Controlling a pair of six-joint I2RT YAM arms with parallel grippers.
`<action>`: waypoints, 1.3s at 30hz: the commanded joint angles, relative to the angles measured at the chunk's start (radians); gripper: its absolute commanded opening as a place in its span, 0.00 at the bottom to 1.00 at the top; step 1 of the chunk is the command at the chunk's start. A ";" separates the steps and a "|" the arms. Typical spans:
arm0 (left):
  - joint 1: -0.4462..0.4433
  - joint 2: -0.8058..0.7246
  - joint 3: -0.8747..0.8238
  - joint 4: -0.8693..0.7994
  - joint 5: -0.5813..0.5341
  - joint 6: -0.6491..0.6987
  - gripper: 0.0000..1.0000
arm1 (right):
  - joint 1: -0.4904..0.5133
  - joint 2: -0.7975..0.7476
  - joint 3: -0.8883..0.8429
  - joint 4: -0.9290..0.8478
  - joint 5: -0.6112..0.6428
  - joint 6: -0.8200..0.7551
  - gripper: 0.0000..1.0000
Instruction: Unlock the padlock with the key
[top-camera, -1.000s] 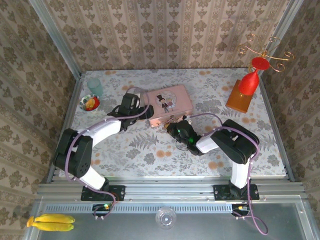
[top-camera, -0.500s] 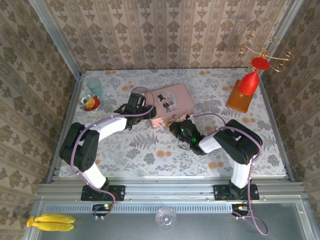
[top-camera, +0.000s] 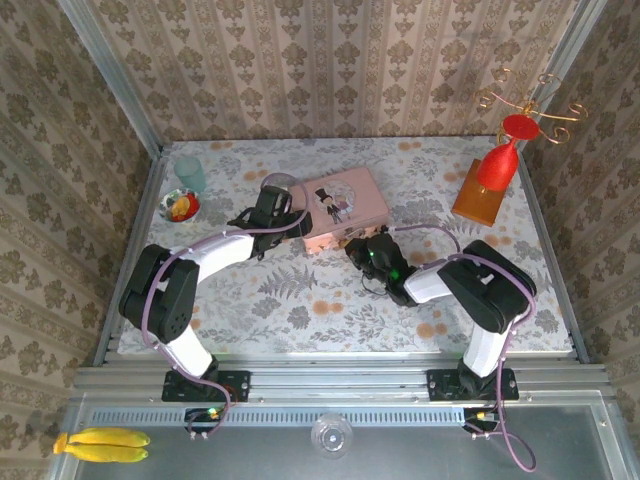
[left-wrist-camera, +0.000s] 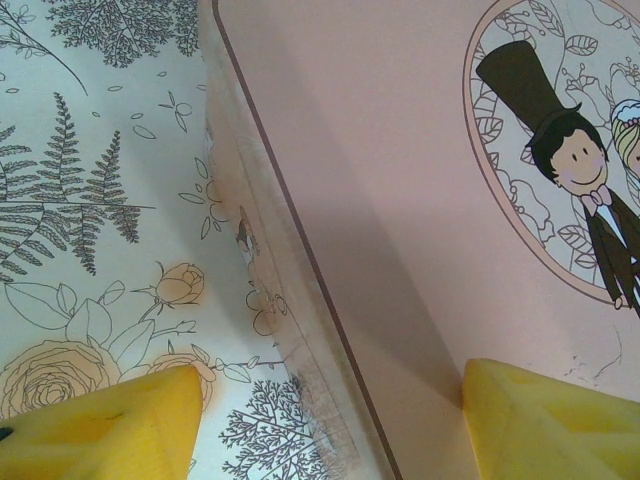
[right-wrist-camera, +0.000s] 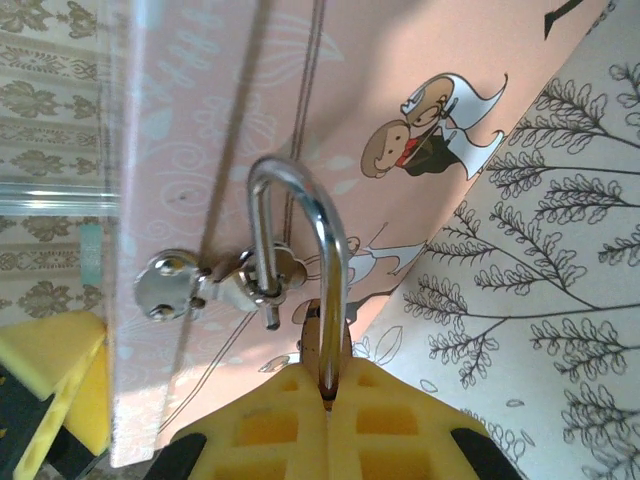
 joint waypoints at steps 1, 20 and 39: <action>0.010 0.044 -0.010 -0.122 -0.066 -0.001 0.69 | -0.016 -0.036 0.014 -0.123 0.046 -0.011 0.00; 0.017 0.053 -0.020 -0.116 -0.065 -0.004 0.69 | -0.099 -0.036 -0.017 -0.063 -0.024 -0.034 0.00; 0.015 0.038 0.023 -0.161 0.014 0.026 0.72 | -0.129 -0.065 -0.081 -0.015 -0.049 -0.027 0.00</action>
